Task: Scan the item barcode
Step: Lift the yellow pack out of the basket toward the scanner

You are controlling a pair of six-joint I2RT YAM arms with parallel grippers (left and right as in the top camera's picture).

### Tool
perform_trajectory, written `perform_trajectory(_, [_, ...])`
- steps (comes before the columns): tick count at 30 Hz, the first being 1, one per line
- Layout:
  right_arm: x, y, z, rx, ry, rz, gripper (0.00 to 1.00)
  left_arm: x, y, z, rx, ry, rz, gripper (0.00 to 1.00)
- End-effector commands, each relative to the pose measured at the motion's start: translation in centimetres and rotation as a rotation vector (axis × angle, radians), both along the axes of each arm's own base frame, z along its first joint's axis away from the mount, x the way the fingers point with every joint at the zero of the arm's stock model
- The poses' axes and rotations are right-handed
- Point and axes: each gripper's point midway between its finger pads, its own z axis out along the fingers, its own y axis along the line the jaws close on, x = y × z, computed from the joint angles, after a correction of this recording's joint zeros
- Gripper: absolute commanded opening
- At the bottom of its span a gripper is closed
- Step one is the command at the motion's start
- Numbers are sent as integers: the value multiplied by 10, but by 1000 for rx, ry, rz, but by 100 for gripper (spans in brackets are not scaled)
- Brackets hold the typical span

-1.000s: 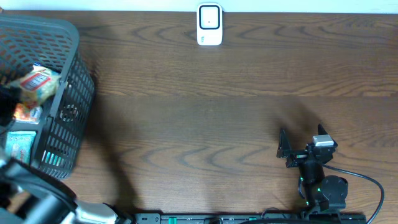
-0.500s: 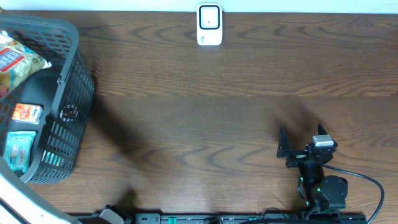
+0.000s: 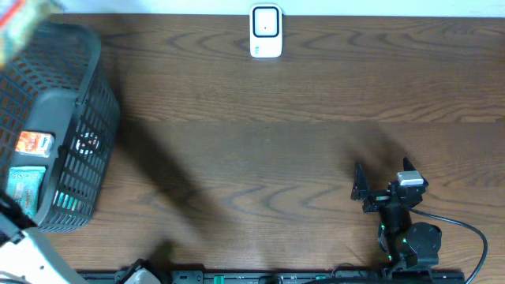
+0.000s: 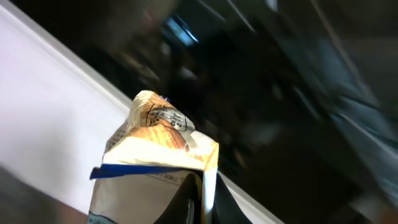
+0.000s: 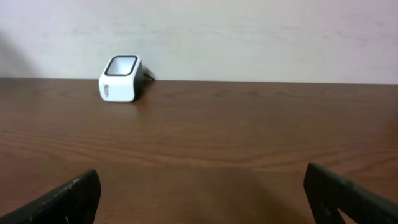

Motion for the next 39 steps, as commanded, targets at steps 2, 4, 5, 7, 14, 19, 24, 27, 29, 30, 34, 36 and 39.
perform_trajectory(2, [0,-1,-1,10,4,-4,99,23,-67,-2,-28,21,-261,8])
perform_trajectory(4, [0,-1,-1,10,4,-4,99,35,-99,-11,-13,44,-367,7])
perform_trajectory(5, [0,-1,-1,10,4,-4,99,41,-115,-18,-7,62,-419,7])
perform_trajectory(7, [0,-1,-1,10,4,-4,99,52,-147,-33,9,100,-519,7])
perform_trajectory(14, [0,-1,-1,10,4,-4,99,89,-250,-110,58,280,-809,8])
perform_trajectory(19, [0,-1,-1,10,4,-4,99,118,-304,-174,36,435,-883,7])
perform_trajectory(24, [0,-1,-1,10,4,-4,99,138,-352,-248,76,580,-909,8])
perform_trajectory(27, [0,-1,-1,10,4,-4,99,148,-371,-293,93,674,-874,7])
perform_trajectory(29, [0,-1,-1,10,4,-4,99,153,-382,-323,109,731,-850,7])
perform_trajectory(30, [0,-1,-1,10,4,-4,99,154,-386,-336,117,755,-841,7])
perform_trajectory(34, [0,-1,-1,10,4,-4,99,159,-407,-373,135,783,-853,8])
perform_trajectory(36, [0,-1,-1,10,4,-4,99,160,-416,-386,141,785,-867,8])
perform_trajectory(39, [0,-1,-1,10,4,-4,99,159,-423,-396,147,795,-878,15])
